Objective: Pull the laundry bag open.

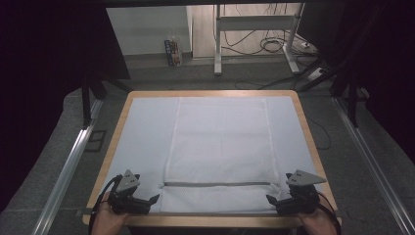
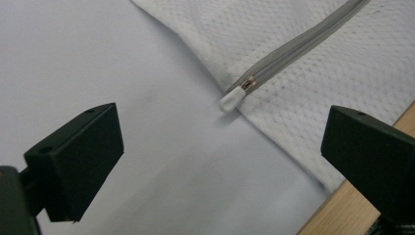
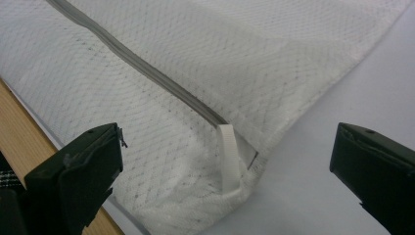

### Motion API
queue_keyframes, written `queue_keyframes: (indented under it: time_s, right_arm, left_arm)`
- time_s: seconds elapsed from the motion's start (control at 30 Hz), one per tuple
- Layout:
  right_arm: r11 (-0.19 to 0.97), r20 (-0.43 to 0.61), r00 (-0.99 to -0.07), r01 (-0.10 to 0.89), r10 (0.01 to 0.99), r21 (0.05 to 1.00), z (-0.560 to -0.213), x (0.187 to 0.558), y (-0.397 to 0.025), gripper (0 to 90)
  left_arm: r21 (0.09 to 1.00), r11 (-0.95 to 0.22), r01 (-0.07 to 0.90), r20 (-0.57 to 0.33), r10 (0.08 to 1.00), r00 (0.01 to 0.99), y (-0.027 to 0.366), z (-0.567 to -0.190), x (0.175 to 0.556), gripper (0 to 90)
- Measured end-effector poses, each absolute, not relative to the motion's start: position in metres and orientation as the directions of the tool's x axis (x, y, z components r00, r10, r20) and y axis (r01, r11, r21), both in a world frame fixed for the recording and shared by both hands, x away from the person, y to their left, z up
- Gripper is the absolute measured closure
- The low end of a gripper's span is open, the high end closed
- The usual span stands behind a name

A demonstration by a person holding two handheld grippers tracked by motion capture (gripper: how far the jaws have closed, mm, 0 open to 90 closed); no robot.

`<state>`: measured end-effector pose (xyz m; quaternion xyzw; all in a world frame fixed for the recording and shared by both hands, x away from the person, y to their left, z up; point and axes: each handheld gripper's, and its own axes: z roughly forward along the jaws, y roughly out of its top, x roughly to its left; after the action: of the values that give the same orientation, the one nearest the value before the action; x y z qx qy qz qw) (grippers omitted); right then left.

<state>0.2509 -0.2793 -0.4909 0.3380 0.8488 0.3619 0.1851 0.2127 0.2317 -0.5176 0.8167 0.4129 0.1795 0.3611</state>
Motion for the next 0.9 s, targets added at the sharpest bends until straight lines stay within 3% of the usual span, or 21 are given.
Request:
queue_keyframes:
  time_s: [0.67, 0.9]
  right_arm:
    - [0.465, -0.025, -0.66, 0.501, 0.751, 0.73, -0.499, 0.244, -0.298, 0.0]
    - [0.46, -0.012, -0.649, 0.525, 0.76, 0.716, -0.501, 0.247, -0.299, 0.0]
  left_arm:
    - [0.701, -0.374, 0.608, 0.001, 0.853, 0.523, 0.253, -0.534, 0.205, 1.8]
    - [0.695, -0.335, 0.636, -0.045, 0.863, 0.504, 0.259, -0.538, 0.205, 0.6]
